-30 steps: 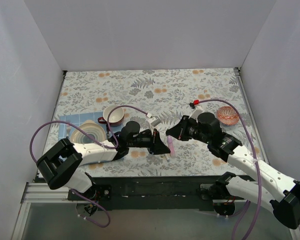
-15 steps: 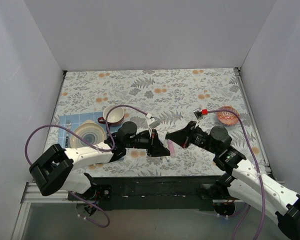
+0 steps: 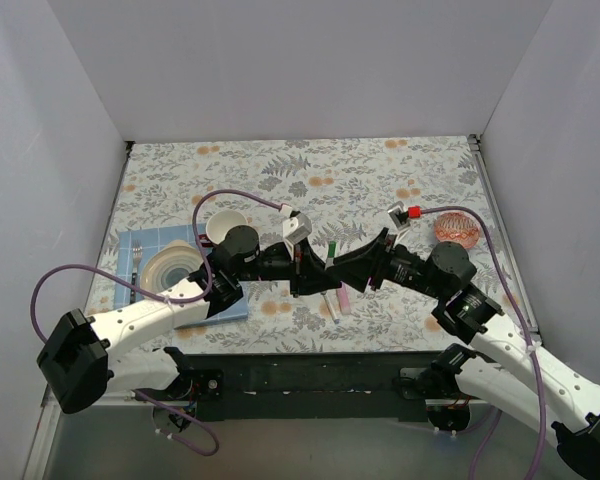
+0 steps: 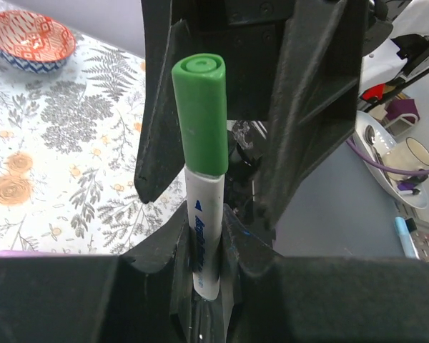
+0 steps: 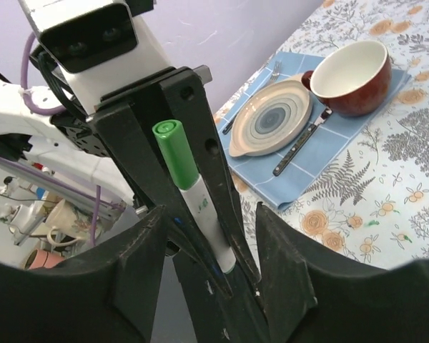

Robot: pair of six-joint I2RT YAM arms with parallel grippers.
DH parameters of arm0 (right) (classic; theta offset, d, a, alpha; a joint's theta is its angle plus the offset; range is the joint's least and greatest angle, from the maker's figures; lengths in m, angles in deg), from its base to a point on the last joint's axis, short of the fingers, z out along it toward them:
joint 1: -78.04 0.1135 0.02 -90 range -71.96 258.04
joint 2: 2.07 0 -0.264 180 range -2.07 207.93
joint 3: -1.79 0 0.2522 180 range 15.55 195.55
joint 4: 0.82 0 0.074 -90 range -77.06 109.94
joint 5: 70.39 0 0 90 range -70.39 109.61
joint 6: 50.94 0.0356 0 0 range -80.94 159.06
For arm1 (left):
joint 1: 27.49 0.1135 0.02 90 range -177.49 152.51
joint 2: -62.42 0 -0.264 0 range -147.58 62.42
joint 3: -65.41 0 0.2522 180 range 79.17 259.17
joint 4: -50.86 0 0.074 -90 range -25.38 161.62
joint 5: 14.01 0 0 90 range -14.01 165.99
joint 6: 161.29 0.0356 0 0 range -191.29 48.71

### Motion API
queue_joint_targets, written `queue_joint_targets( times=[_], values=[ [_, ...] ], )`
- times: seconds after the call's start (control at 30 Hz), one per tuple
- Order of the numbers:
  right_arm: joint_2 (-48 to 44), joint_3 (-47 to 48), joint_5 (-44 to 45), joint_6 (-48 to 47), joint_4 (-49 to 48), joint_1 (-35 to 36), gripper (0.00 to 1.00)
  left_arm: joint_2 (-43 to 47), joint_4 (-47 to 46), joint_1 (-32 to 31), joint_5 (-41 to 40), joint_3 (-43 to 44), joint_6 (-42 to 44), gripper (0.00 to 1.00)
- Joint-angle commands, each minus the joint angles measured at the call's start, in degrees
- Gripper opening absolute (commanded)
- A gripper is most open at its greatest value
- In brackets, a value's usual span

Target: Insert the pens into the pen caps

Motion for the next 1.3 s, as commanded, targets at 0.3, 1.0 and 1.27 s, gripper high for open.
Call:
queue_joint_targets(
  times=[0.3, 1.0, 1.27],
  values=[
    [1.56, 9.74, -1.04, -4.98, 1.37, 0.36, 0.69, 4.05, 3.02, 0.08, -0.34, 0.76, 4.2, 0.0],
    [5.43, 12.73, -6.13, -5.59, -2.94, 0.45, 0.52, 4.13, 0.9, 0.17, 6.35, 0.14, 3.41, 0.0],
    [5.52, 10.44, -6.57, -4.01, -5.66, 0.36, 0.55, 3.17, 1.25, 0.17, 5.91, 0.23, 3.49, 0.0]
  ],
)
